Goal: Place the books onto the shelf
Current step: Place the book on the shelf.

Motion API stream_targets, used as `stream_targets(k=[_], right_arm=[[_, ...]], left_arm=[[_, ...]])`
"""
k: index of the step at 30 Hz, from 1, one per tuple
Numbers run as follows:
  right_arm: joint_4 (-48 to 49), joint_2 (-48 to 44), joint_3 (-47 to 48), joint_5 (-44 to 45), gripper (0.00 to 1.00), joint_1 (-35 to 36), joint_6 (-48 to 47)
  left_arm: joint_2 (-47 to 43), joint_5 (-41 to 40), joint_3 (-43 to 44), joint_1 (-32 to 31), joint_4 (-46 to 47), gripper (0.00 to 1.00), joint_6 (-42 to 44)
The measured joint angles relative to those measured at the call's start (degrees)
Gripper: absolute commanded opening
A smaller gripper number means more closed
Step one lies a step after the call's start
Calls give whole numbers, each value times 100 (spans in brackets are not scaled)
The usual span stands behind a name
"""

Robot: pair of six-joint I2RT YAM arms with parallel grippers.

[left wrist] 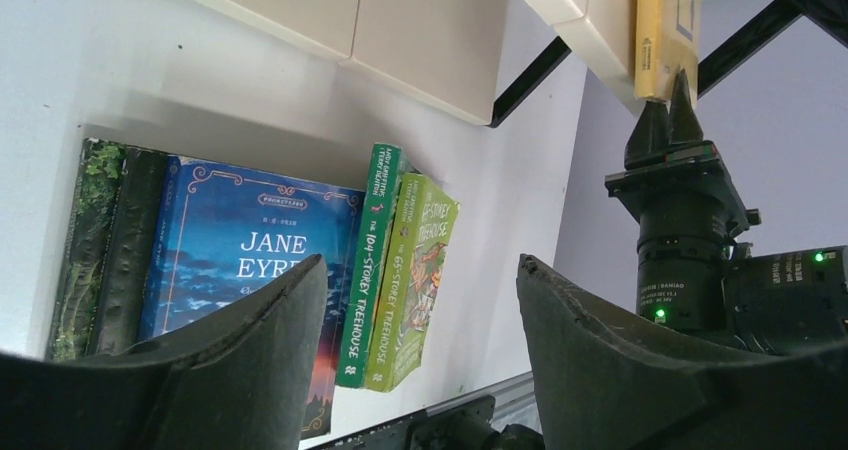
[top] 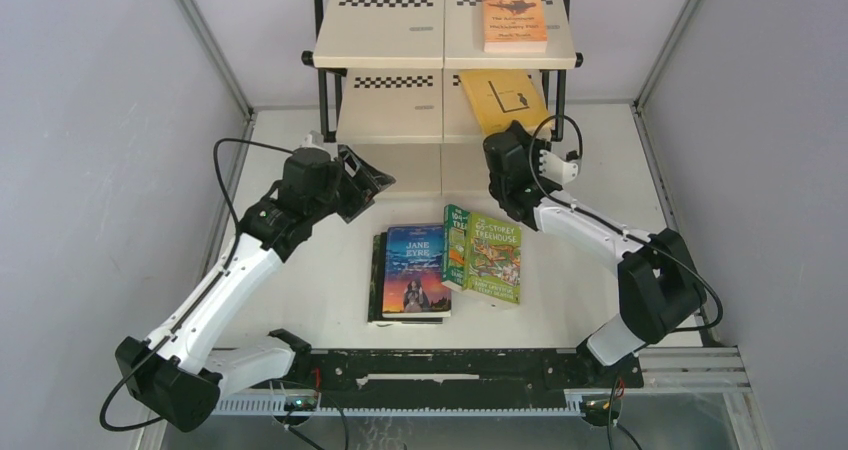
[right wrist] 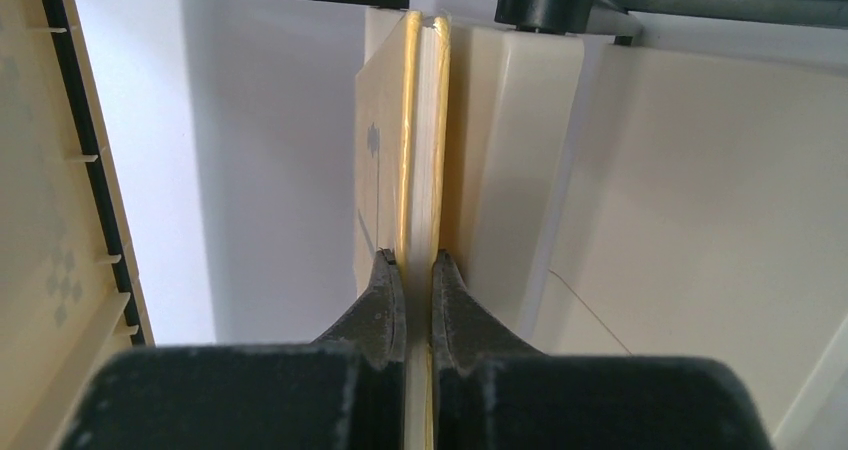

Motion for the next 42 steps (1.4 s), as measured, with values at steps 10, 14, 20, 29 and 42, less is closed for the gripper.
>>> stream_targets(k=[10, 14, 20, 29, 42], right_arm=[[380, 138, 85, -94, 46, -7, -107], [566, 138, 87, -190, 49, -7, -474], [625, 94, 92, -330, 50, -7, -931], [592, -76, -2, -699, 50, -7, -1436], [592, -599, -400, -1335, 31, 109, -2465]], left_arm=[[-2, -4, 0, 24, -79, 75, 2], [-2, -4, 0, 26, -79, 76, 2], [-2, -2, 0, 26, -74, 76, 0], [-2, 22, -2, 26, 142, 76, -68], [107, 125, -13, 26, 883, 76, -210]])
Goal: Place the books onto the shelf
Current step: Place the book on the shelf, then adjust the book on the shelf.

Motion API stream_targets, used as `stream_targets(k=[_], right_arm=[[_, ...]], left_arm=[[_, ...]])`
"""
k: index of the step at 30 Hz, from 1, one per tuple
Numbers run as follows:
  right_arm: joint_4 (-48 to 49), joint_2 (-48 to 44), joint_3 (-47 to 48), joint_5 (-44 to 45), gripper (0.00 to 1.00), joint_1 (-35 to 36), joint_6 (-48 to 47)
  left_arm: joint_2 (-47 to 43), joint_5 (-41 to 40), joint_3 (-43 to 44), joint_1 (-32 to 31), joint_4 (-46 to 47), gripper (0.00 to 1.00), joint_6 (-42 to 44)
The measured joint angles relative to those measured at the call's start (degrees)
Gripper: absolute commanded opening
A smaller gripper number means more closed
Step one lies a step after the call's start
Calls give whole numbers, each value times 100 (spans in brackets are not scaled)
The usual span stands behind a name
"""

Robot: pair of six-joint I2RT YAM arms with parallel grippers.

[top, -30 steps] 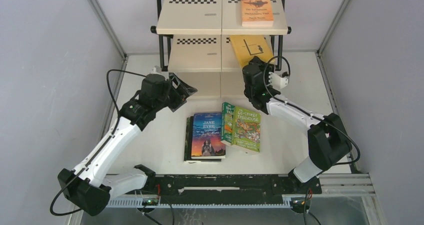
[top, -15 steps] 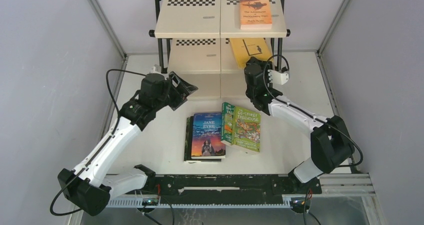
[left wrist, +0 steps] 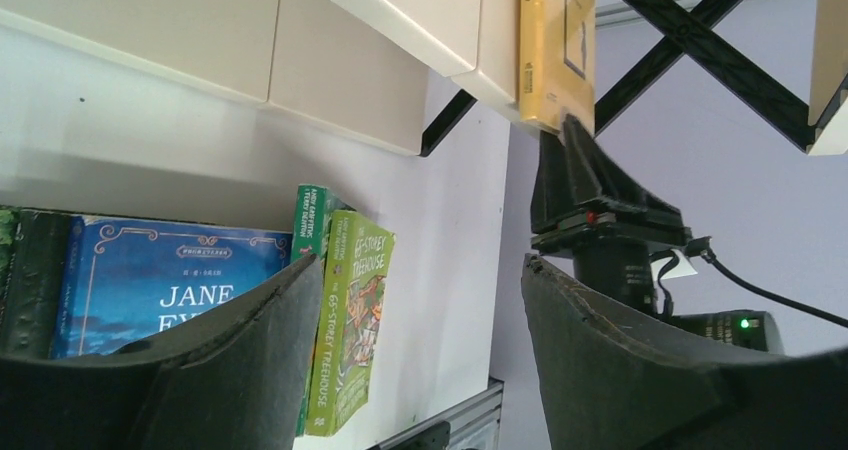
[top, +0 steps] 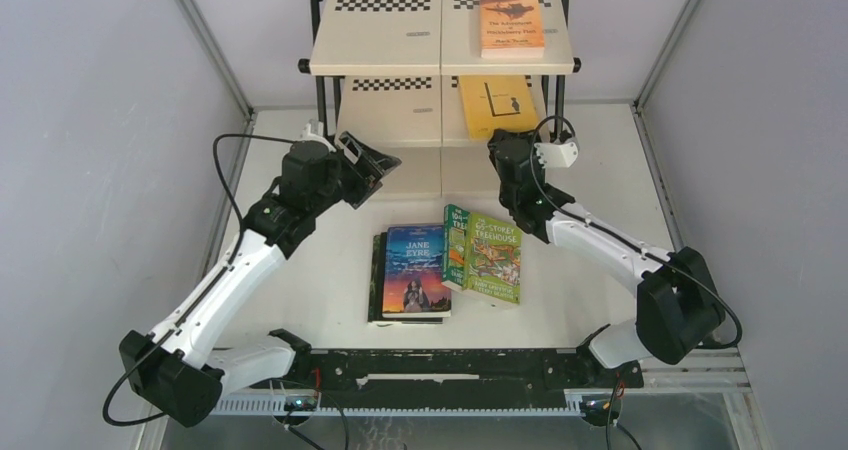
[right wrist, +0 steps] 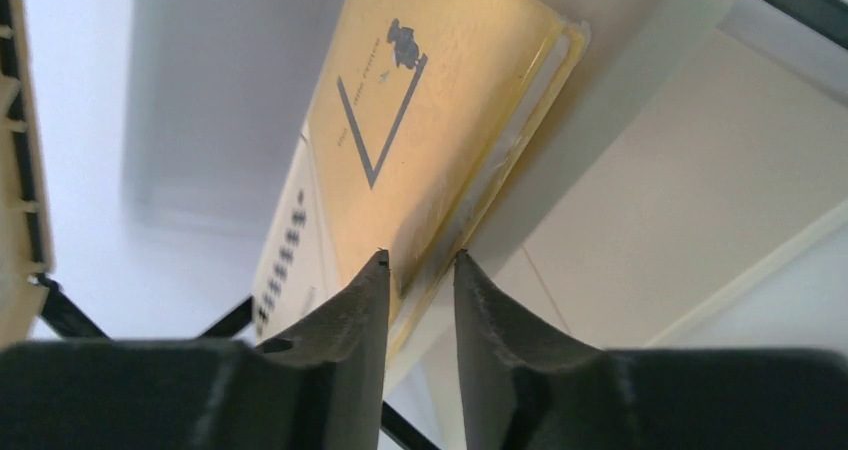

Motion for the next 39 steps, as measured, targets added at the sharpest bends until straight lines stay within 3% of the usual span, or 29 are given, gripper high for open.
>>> stream_targets(k=[4, 7, 22, 27, 34, 39], right_arm=[[-4, -33, -131, -101, 19, -7, -157], [15, -81, -133, -168, 17, -7, -201], [17, -525, -275, -356, 30, 380, -903], [13, -1071, -275, -284, 22, 393, -1449], [-203, -1521, -275, -348, 0, -407, -1895], [-444, -1556, -278, -614, 0, -962, -2028]], left_arm=[[109, 26, 0, 0, 136, 76, -52], [131, 28, 0, 0, 186, 76, -57], [175, -22, 2, -35, 321, 75, -55], [321, -238, 2, -280, 380, 69, -46], [955, -715, 223, -811, 490, 53, 55], [1467, -1016, 638, -1106, 658, 35, 168]])
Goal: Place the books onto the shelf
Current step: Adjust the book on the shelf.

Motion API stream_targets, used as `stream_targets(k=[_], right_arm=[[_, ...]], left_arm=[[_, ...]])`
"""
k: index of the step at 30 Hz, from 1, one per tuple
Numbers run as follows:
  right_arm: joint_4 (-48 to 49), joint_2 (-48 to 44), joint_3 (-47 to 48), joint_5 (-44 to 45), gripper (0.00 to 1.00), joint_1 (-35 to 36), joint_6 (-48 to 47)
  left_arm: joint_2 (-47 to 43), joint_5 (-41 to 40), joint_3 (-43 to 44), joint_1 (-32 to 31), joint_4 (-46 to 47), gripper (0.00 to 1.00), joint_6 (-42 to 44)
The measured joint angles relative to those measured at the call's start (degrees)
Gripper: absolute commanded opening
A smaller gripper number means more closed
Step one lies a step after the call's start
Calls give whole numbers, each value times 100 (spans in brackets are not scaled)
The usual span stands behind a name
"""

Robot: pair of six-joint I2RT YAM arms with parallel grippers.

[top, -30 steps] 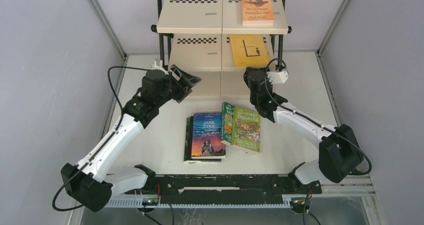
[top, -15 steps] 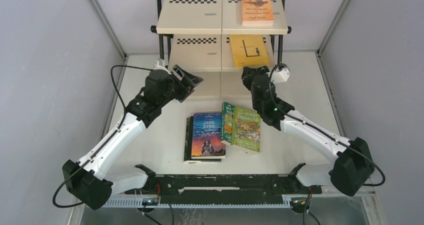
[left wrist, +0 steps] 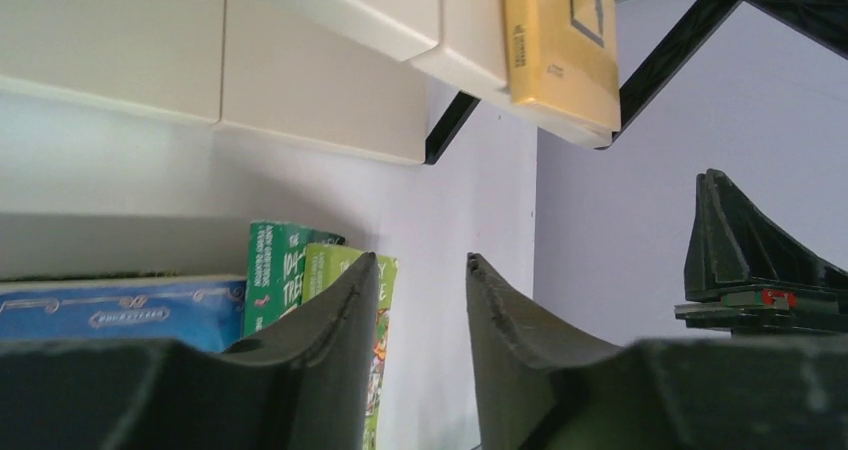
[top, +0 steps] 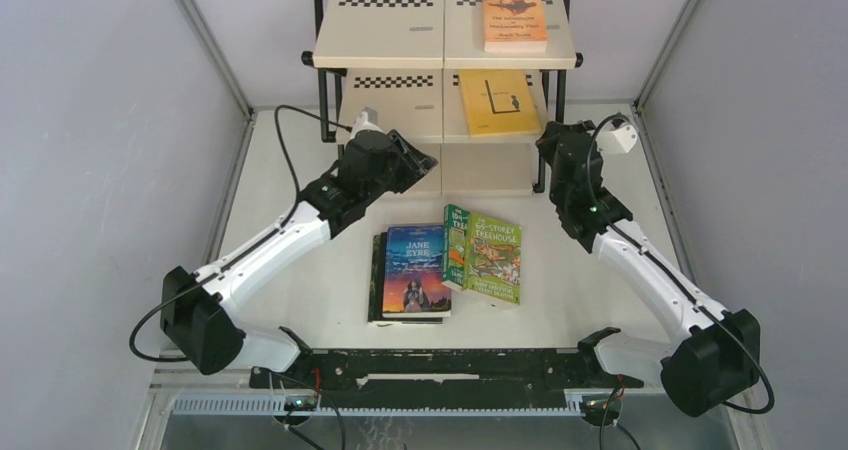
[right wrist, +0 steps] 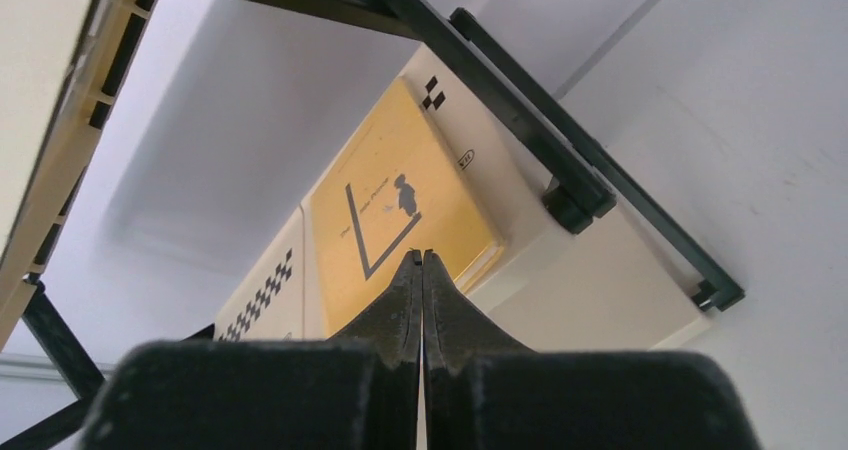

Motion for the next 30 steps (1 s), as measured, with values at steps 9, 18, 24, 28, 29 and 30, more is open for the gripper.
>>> stream_targets(k=[9, 18, 24, 28, 29, 30], right_arm=[[122, 240, -4, -789, 0, -769, -107], [367, 706, -7, -1366, 0, -1034, -103], [654, 772, -7, -1615, 0, -1088, -114], [780, 793, -7, -1762, 0, -1095, -197], [813, 802, -7, -1792, 0, -1095, -219], [841, 809, -7, -1818, 0, -1095, -243]], left_arm=[[743, -479, 968, -208, 109, 14, 361], [1386, -796, 1716, -269, 149, 8, 933], [1652, -997, 1961, -271, 166, 8, 1298], [1786, -1132, 2002, -273, 192, 8, 1486], [1825, -1152, 2022, -273, 197, 8, 1526], [1882, -1172, 2055, -273, 210, 9, 1572]])
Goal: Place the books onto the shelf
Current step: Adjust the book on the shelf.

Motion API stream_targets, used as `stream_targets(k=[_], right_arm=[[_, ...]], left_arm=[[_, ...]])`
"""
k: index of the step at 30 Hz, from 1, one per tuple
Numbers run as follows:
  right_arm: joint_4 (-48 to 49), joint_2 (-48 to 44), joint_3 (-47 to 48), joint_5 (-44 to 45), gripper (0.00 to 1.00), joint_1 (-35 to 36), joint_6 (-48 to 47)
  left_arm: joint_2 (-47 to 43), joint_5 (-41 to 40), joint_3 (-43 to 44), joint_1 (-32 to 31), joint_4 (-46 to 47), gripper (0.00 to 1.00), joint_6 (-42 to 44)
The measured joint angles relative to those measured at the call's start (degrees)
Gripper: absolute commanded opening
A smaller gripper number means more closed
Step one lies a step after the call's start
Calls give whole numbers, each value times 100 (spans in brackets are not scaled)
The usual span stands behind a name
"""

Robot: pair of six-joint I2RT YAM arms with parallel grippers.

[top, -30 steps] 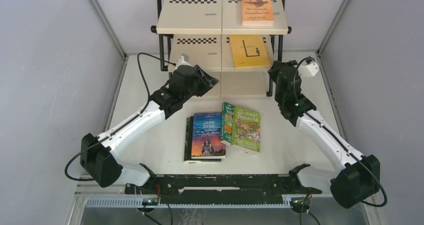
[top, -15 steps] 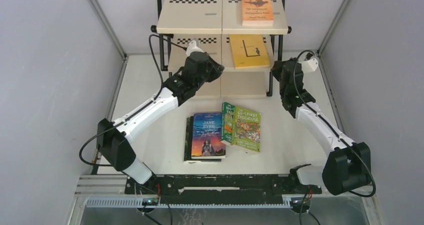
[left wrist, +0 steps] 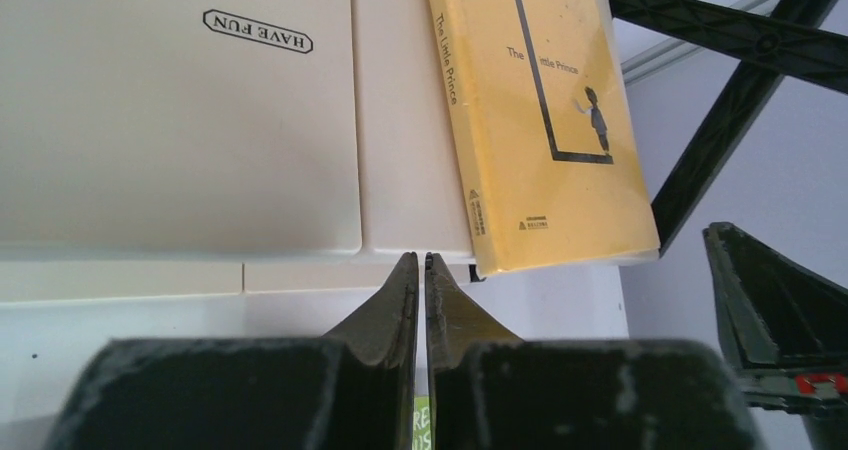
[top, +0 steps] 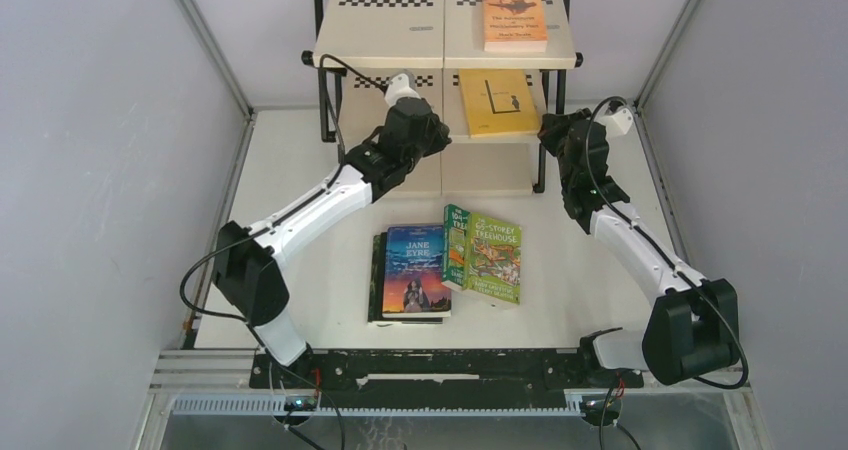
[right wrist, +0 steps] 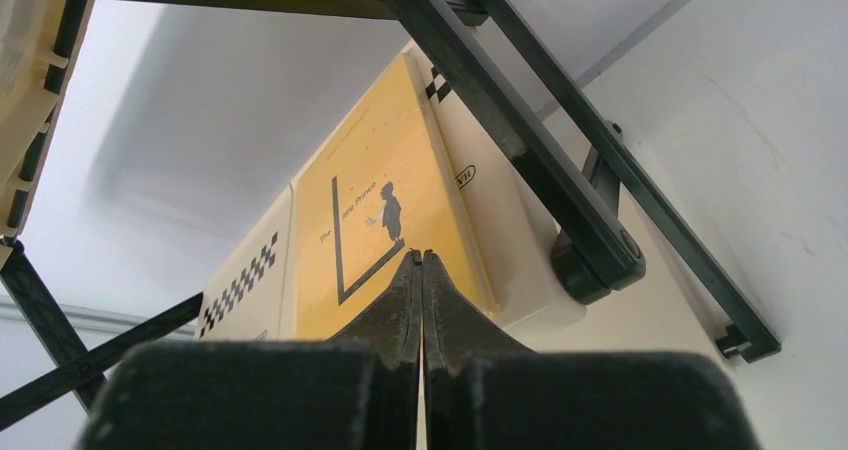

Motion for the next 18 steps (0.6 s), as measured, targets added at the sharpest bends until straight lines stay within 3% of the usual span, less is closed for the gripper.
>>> stream_targets(k=[18], right_arm=[[433, 170, 15, -555, 0, -122, -313]], left_arm=[[726, -389, 629, -44, 208, 9, 420]])
